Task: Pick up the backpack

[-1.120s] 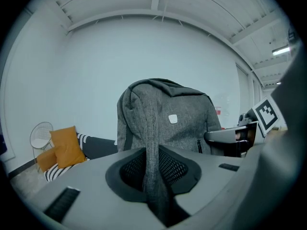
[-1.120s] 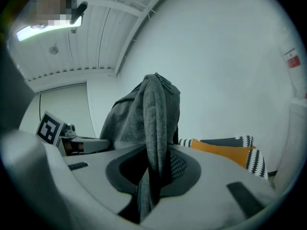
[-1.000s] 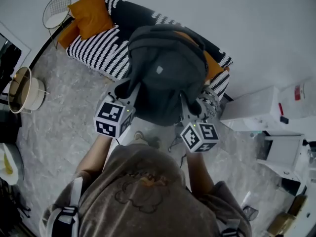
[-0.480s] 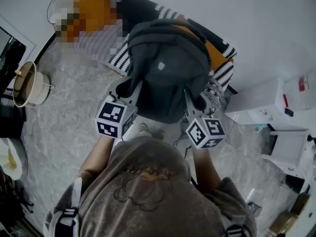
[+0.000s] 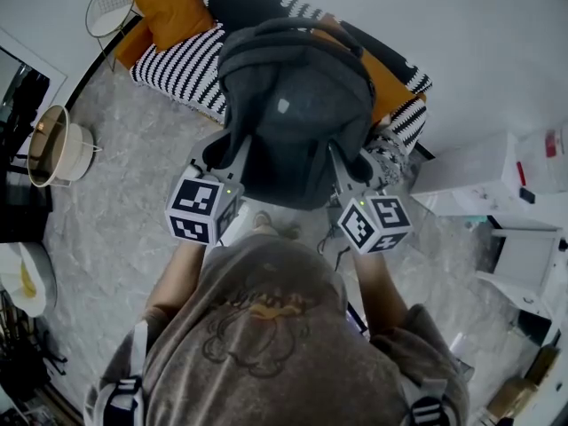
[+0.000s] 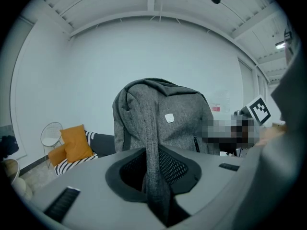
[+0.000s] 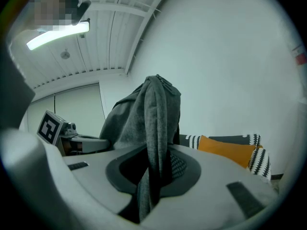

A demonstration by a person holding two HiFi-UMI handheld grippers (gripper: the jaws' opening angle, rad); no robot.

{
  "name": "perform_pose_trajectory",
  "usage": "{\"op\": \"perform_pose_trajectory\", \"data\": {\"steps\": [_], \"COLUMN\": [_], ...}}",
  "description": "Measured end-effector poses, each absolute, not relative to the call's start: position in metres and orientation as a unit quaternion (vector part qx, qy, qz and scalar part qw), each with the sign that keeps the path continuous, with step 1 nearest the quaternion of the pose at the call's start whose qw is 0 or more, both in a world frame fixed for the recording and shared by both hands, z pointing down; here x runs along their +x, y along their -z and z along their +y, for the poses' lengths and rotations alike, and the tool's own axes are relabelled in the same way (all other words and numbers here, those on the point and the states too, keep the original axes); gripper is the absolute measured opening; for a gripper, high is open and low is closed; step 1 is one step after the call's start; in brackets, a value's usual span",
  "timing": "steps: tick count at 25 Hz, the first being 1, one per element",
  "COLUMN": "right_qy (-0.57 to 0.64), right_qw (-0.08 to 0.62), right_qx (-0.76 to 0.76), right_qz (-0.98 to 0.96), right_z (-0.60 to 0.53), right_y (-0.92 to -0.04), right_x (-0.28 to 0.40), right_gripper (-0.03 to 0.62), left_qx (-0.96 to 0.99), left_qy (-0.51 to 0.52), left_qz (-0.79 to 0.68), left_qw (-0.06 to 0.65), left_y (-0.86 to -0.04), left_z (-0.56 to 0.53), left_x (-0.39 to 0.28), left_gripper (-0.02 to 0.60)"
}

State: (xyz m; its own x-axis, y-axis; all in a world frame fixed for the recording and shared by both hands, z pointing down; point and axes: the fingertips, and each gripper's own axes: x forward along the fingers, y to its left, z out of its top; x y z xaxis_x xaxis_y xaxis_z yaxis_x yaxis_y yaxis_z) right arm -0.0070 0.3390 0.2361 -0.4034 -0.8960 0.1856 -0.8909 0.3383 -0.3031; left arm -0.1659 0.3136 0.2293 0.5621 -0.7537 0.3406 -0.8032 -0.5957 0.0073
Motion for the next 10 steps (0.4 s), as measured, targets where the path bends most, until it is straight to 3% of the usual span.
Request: {"op": "perform_pose_trajectory", "data": {"steps": [10], "right_qy": [0.180], "right_qw": [-0.001], "right_qx": [-0.534], "right_qz": [0.826], "right_z": [0.328], "right_y": [-0.241], "right_x": [0.002], "right_gripper": [0.060], "left_qx": [0.876], "left_qy": [-0.158], "left_qz": [-0.448], "left_qw": [0.087], "left_y": [-0.235], "left_z": [0.307], "left_x": [-0.158], "left_gripper": [0.066]}}
